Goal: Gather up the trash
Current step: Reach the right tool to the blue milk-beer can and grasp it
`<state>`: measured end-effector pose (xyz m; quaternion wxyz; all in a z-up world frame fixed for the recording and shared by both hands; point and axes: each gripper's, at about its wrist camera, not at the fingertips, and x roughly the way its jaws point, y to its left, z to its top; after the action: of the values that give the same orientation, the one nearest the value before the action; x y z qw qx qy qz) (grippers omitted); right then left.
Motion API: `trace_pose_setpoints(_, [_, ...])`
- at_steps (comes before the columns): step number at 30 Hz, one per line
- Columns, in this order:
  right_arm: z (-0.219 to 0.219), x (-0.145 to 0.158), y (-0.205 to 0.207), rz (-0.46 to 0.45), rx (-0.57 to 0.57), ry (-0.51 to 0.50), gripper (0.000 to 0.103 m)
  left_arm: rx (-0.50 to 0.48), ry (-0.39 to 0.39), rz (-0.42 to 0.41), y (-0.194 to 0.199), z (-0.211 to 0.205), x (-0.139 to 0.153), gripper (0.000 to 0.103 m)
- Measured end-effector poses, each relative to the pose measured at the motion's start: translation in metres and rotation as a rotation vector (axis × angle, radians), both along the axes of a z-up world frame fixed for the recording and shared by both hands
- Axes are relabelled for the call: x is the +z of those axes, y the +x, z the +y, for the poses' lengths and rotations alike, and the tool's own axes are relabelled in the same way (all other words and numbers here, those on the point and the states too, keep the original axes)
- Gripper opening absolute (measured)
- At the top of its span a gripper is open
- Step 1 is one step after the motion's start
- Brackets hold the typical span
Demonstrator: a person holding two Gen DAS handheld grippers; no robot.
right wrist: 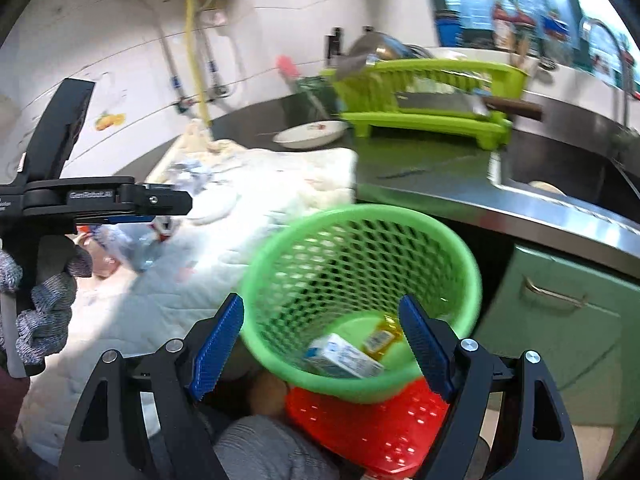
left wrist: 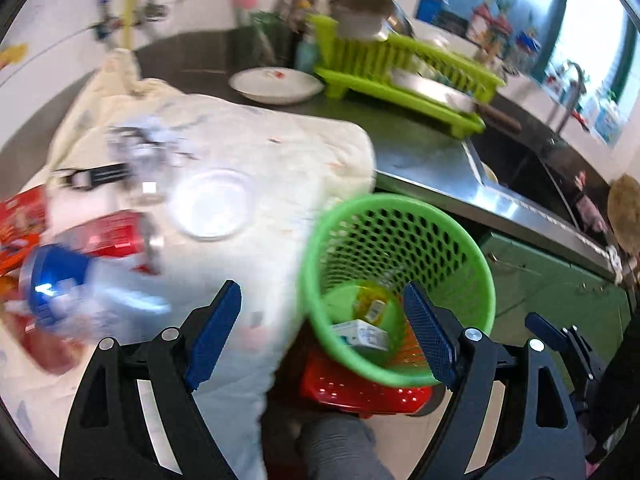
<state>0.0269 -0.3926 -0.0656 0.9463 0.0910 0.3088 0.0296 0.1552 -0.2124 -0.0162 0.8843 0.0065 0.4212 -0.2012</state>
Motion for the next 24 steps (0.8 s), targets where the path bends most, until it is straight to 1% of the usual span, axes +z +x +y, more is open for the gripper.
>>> trace_pose_setpoints(3, [0.024, 0.009, 0.009, -0.012, 0.062, -0.017, 0.077, 0.064, -0.012, -0.028, -0.006, 0.033, 0.011, 0.082])
trace_pose_setpoints(10, [0.083, 0.025, 0.037, -0.034, 0.210, -0.054, 0.077, 0.228, -0.040, -0.051, -0.015, 0.115, 0.025, 0.084])
trace_pose_setpoints(19, [0.158, 0.034, 0.073, -0.045, 0.406, -0.133, 0.077, 0.440, -0.084, -0.027, -0.019, 0.204, 0.021, 0.086])
trace_pose_setpoints(24, [0.200, 0.034, 0.094, -0.055, 0.511, -0.198, 0.077, 0.524, -0.101, -0.009, -0.022, 0.238, 0.014, 0.086])
